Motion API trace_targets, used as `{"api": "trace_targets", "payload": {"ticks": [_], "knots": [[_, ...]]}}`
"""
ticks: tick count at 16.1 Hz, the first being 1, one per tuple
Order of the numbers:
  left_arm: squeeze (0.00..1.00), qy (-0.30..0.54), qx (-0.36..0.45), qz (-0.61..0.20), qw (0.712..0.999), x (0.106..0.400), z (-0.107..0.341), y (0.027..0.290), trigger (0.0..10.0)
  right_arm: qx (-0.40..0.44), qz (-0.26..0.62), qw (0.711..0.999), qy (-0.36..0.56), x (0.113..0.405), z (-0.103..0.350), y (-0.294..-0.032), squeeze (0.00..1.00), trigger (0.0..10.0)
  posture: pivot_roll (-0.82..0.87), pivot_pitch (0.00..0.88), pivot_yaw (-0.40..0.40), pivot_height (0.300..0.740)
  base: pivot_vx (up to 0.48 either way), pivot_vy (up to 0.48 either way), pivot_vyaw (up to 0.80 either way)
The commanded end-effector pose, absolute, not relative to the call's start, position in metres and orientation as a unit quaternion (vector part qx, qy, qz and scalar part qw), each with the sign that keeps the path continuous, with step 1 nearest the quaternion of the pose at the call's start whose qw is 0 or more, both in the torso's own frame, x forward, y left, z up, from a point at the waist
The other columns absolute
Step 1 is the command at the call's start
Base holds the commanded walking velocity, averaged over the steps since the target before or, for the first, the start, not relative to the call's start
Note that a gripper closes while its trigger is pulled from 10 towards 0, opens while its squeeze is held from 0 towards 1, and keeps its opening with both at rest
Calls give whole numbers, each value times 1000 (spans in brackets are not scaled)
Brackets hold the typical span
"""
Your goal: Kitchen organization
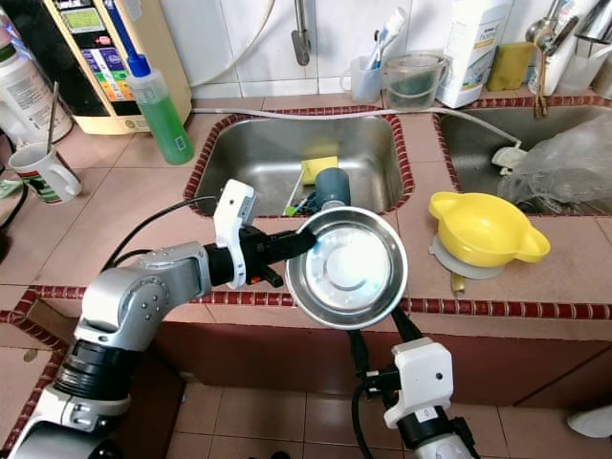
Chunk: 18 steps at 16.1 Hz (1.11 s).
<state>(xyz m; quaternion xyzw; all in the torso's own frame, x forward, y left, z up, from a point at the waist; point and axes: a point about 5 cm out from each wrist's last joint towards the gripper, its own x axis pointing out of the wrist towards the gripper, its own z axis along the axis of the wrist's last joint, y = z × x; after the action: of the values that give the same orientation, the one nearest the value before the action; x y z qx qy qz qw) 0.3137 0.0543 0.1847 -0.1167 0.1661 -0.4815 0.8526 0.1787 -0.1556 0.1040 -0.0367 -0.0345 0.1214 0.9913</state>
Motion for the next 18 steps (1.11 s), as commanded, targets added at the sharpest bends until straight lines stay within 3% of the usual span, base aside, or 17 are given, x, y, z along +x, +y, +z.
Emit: {"api": "trace_targets", "payload": {"ticks": [1,6,11,18], "knots": [[0,243,-117,-521,810,296,162,41,10000,-26,104,990,-86,185,124,-157,0,10000,-175,132,137,740,0,0,0],[0,277,-161,-542,777,288,167,35,10000,-11,129,987,-93,180,126,-151,0,10000,-174,135,144,740,0,0,0],[0,276,-161,-541,778,289,170,33,10000,-14,181,981,-72,171,122,-142,0,10000,-175,135,149,740,0,0,0],[0,257,-185,-546,776,292,192,34,10000,-22,207,977,-43,166,115,-151,0,10000,-176,124,148,740,0,0,0]]}}
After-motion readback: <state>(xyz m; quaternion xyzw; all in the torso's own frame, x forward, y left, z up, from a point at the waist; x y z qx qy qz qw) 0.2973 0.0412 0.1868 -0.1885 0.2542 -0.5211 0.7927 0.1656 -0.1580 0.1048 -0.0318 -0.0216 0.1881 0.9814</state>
